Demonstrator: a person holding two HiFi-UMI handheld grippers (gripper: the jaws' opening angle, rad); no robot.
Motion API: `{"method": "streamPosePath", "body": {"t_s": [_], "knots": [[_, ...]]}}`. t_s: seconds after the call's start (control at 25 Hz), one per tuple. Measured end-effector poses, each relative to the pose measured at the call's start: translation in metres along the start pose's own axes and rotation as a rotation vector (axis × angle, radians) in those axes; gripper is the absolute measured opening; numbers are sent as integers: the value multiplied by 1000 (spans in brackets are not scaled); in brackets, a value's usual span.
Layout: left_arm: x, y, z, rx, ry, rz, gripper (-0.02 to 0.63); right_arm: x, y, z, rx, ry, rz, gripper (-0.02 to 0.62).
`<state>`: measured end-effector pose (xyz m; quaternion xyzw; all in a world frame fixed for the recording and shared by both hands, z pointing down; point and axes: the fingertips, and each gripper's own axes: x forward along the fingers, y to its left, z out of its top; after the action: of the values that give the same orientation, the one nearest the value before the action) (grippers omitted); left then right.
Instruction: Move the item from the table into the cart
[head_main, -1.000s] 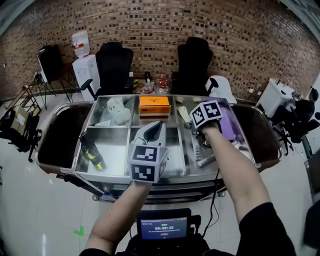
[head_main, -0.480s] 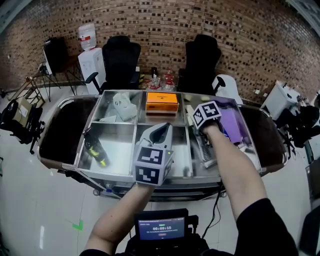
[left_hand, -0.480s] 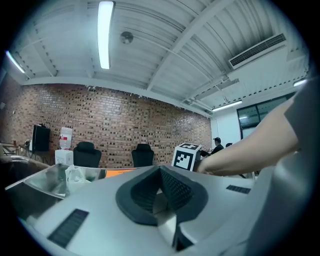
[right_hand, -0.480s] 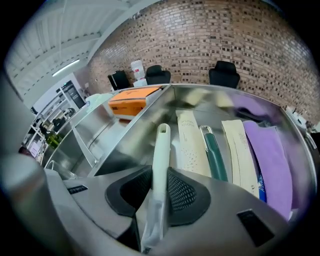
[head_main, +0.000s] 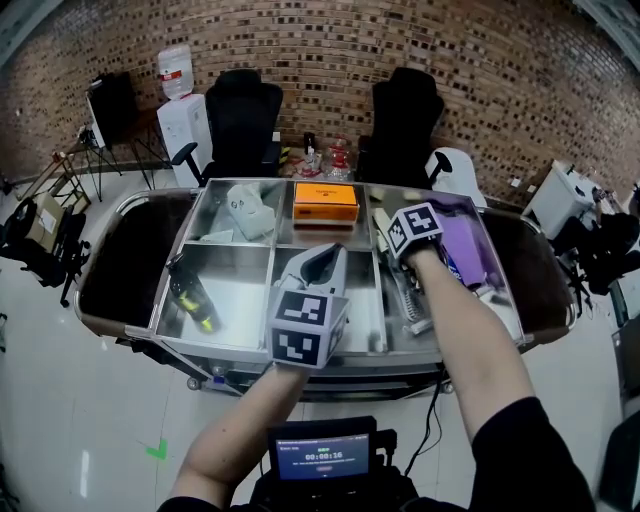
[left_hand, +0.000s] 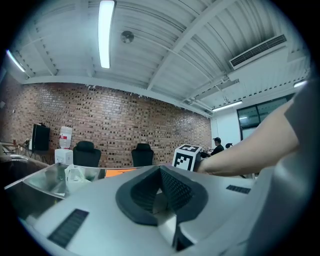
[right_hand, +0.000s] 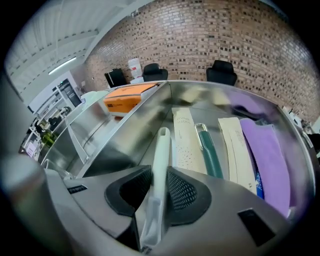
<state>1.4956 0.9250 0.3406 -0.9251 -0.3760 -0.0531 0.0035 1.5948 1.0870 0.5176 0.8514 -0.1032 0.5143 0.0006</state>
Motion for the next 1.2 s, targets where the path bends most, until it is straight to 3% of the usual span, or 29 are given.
{"method": "streamPosePath", "body": {"t_s": [0.04,0.12,0.32,0.52,0.8,1.2], "knots": [[0,-1,0,2,-1,-3,0,-3,-1,2,-3,-15,-3,82],[0,-3,2,0,-5,-6,0,-11,-1,5,4,-44,11,153],[-4,-14,12,4,-15,-17,0,-47,1,8,5,-142,46,153],[-12,-28,30,21,-29,-34,0,-108,16,17,-15,-325,97,153],[-23,-45,41,15,-46,-28,0,-199,28,-7,19,-584,189,153],[-60,-53,47,51,-84,0,0,-286,39,-75,-81,-834,104,153]]}}
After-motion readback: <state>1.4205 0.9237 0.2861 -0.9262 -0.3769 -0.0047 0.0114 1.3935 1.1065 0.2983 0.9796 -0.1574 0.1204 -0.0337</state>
